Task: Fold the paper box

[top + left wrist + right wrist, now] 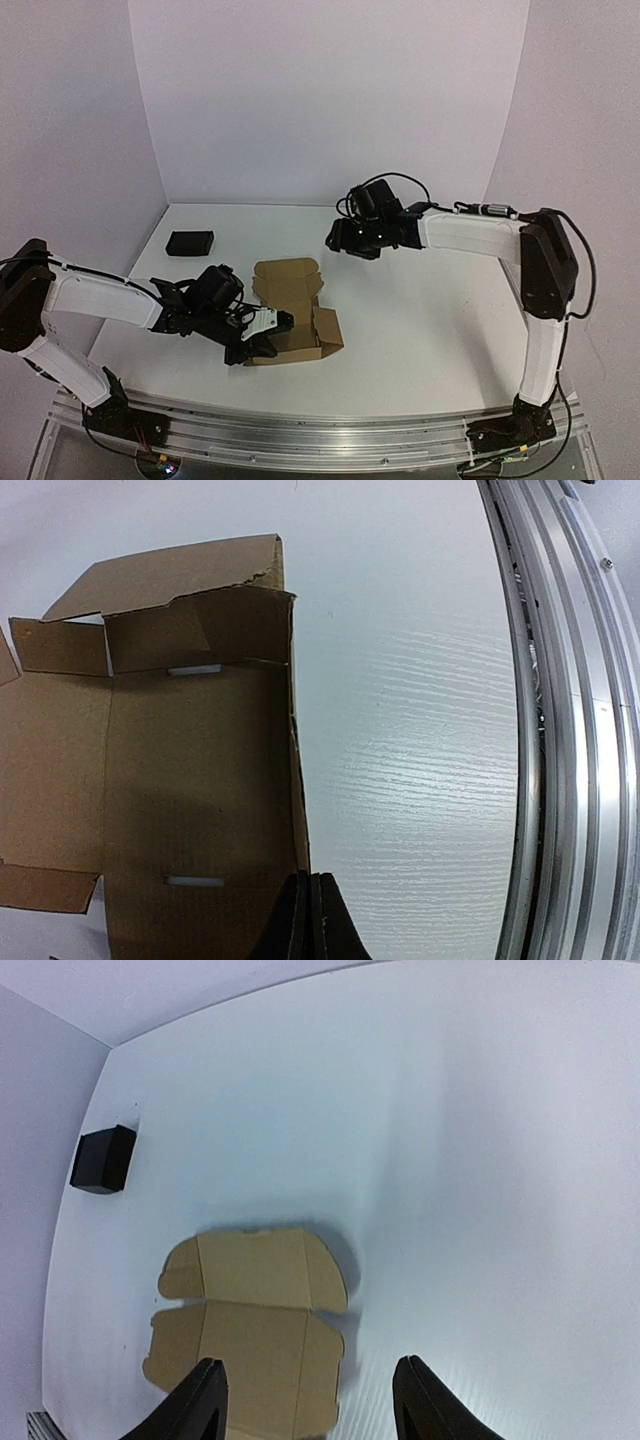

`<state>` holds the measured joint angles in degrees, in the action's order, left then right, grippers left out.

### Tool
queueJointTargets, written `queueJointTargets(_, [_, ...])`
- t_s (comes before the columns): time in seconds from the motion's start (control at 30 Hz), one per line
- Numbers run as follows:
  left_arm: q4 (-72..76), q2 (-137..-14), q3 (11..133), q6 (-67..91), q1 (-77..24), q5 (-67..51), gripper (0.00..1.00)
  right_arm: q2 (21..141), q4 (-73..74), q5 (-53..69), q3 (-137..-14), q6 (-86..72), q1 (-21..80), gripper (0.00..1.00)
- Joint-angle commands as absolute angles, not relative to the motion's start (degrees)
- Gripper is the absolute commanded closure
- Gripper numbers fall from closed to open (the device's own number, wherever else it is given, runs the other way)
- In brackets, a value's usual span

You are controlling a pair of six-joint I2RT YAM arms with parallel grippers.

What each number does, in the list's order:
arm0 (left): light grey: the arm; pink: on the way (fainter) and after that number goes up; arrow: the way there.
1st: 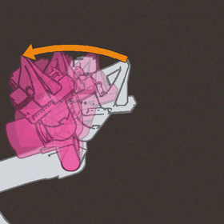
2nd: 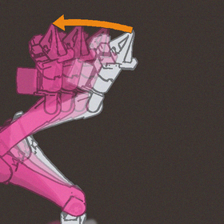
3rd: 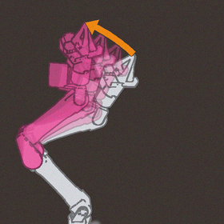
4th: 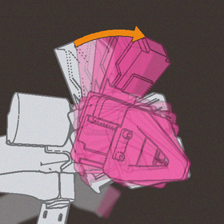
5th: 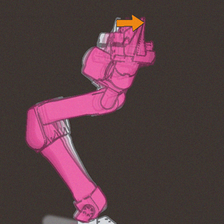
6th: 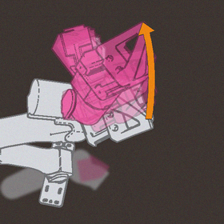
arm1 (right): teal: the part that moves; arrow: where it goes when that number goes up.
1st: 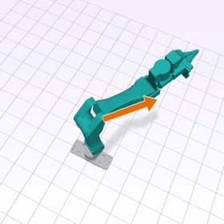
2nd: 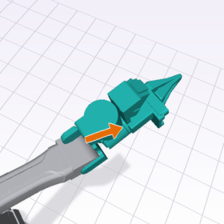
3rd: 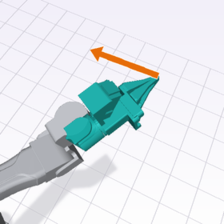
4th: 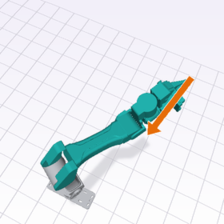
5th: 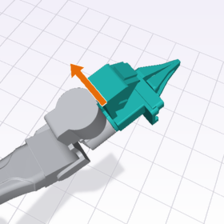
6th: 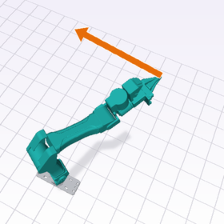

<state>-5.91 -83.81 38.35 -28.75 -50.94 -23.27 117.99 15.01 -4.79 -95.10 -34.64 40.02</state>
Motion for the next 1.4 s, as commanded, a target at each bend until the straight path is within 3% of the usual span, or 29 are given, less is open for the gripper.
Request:
queueJointTargets(0.0, [-6.78, -83.71, 39.71, -30.19, -50.89, -24.78, 1.0, 127.39, 20.11, 5.75, -105.2, -32.62, 38.83, 0.44])
queueJointTargets(0.3, [-6.5, -84.05, 39.81, -30.21, -50.89, -24.54, 1.0, 135.49, 20.1, 12.88, -110.74, -37.91, 38.59, 0.47])
queueJointTargets(0.8, [-7.04, -84.2, 39.95, -30.06, -50.89, -24.12, 1.0, 134.18, 19.88, 13.38, -104.43, -41.32, 38.59, 0.56])
queueJointTargets(1.0, [-6.8, -84.46, 40.22, -28.94, -50.89, -23.49, 1.0, 135.46, 18.08, 17.88, -105.82, -39.33, 38.58, 0.77])
queueJointTargets(1.17, [-6.76, -84.56, 40.21, -27.93, -48.69, -23.15, 1.0, 130.7, 11.16, 17.74, -98.51, -37.18, 38.58, 0.97])
queueJointTargets(1.37, [-7.04, -86.06, 41.59, -27.72, -45.02, -25.62, 1.0, 121.44, -8.78, 17.05, -82.37, -38.16, 38.85, 1.0])
